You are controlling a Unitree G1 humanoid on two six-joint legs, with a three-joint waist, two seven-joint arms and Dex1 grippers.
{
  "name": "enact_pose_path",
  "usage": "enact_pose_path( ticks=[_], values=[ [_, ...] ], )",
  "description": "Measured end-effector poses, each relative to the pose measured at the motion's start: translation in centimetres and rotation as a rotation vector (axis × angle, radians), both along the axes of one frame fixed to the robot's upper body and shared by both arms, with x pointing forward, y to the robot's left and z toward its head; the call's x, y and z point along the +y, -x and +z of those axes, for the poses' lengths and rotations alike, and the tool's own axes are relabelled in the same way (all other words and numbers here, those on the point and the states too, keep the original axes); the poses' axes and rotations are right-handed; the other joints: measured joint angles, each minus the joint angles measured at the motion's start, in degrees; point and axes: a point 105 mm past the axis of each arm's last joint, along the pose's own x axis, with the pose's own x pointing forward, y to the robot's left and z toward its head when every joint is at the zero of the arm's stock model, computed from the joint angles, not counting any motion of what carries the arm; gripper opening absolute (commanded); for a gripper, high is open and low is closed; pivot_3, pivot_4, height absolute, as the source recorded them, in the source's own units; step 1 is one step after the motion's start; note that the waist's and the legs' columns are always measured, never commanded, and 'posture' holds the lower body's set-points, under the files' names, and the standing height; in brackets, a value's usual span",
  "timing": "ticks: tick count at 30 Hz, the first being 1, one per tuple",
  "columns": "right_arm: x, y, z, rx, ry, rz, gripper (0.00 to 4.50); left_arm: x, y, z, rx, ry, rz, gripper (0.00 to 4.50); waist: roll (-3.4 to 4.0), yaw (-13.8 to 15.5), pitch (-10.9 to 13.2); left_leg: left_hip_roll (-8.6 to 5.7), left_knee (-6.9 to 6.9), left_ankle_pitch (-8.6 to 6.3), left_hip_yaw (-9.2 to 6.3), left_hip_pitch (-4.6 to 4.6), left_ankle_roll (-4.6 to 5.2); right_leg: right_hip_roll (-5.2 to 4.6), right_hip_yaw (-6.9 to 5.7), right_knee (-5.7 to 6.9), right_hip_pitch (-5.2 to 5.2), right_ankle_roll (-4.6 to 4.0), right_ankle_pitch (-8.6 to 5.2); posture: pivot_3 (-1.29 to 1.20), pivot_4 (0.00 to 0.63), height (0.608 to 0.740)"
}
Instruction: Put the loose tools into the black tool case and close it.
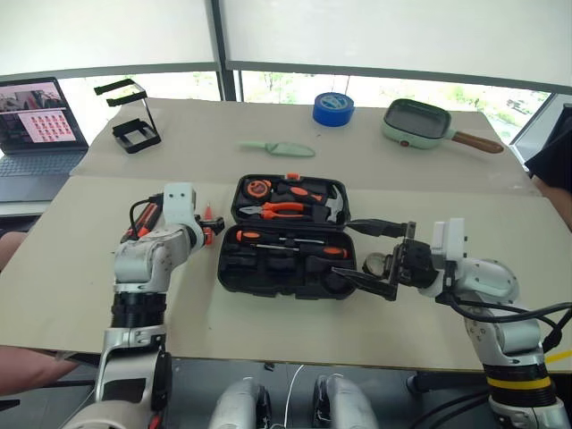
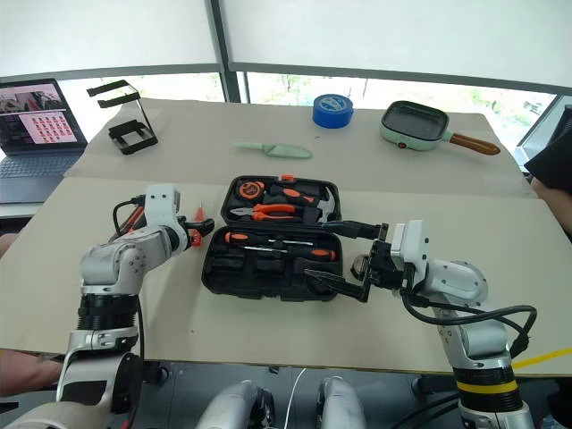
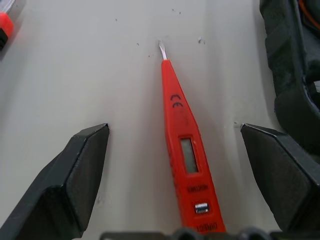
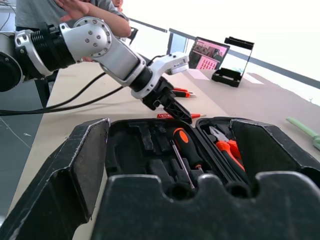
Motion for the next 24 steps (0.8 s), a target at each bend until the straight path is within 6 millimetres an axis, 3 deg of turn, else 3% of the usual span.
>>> enact_pose_path(
  ticks=[1, 2, 8, 12, 17, 21, 23, 24],
  values=[
    [0.0, 0.0, 0.0, 0.002, 0.000, -0.002, 4.48, -0.1, -0.1, 0.0, 0.000, 0.005, 0.006, 4.50, 0.00, 0.0, 0.0, 0.00, 0.00, 0.00, 0.00, 0.02, 0.00, -0.03, 0.00, 0.00, 0.02, 0.05, -0.03, 0.00, 0.150, 0.740],
    [0.0, -0.1, 0.0, 0.005, -0.001, -0.005, 4.50, -0.1, -0.1, -0.1, 0.004, 0.008, 0.015, 3.97, 0.00, 0.0, 0.0, 0.00, 0.00, -0.01, 0.00, 0.05, 0.00, -0.09, 0.02, 0.01, 0.03, 0.15, -0.09, 0.00, 0.150, 0.740],
    [0.0, -0.1, 0.1, 0.004, -0.001, -0.008, 4.50, 0.4, 0.5, -0.5, 0.001, -0.002, 0.054, 2.10, 0.00, 0.1, 0.0, -0.01, 0.00, -0.02, -0.01, 0.07, 0.01, -0.28, 0.00, 0.03, 0.06, 0.14, -0.08, 0.00, 0.150, 0.740],
    [0.0, -0.2, 0.1, 0.003, 0.000, -0.009, 4.50, 1.1, 1.0, -0.8, -0.012, 0.022, 0.083, 0.59, 0.00, 0.2, 0.0, -0.01, 0.00, -0.04, -0.02, 0.08, 0.01, -0.30, 0.00, 0.01, 0.07, 0.10, -0.06, 0.00, 0.150, 0.740],
    [-0.1, -0.3, 0.1, 0.003, 0.000, -0.011, 4.50, 2.0, 1.4, -1.1, -0.072, 0.079, 0.086, 0.47, 0.01, 0.1, 0.0, 0.01, -0.02, -0.05, -0.02, 0.11, -0.01, -0.30, 0.00, 0.01, 0.06, 0.10, -0.06, 0.00, 0.150, 0.740],
    [-0.1, -0.2, 0.2, -0.014, -0.002, -0.012, 4.50, 2.2, 1.8, -0.8, -0.144, 0.114, -0.008, 0.47, 0.00, -0.2, 0.0, 0.02, -0.03, -0.05, -0.02, 0.00, -0.01, -0.30, -0.01, 0.01, -0.04, 0.10, -0.06, 0.00, 0.150, 0.740],
    [-0.6, -0.2, 0.4, -0.028, -0.002, -0.033, 4.50, 1.9, 1.9, 0.6, -0.241, 0.124, -0.125, 0.47, -0.11, -0.2, 0.1, 0.01, -0.03, -0.05, -0.01, -0.14, -0.02, -0.29, -0.04, 0.00, -0.16, 0.05, -0.03, 0.00, 0.150, 0.740],
    [-1.3, -0.1, 0.1, -0.020, 0.025, -0.053, 4.50, 1.7, 2.1, 2.2, -0.324, 0.110, -0.224, 0.47, -0.15, 0.0, 0.1, 0.01, -0.03, -0.05, -0.02, -0.24, -0.02, -0.30, -0.10, -0.03, -0.21, -0.16, 0.09, 0.00, 0.150, 0.740]
  ],
)
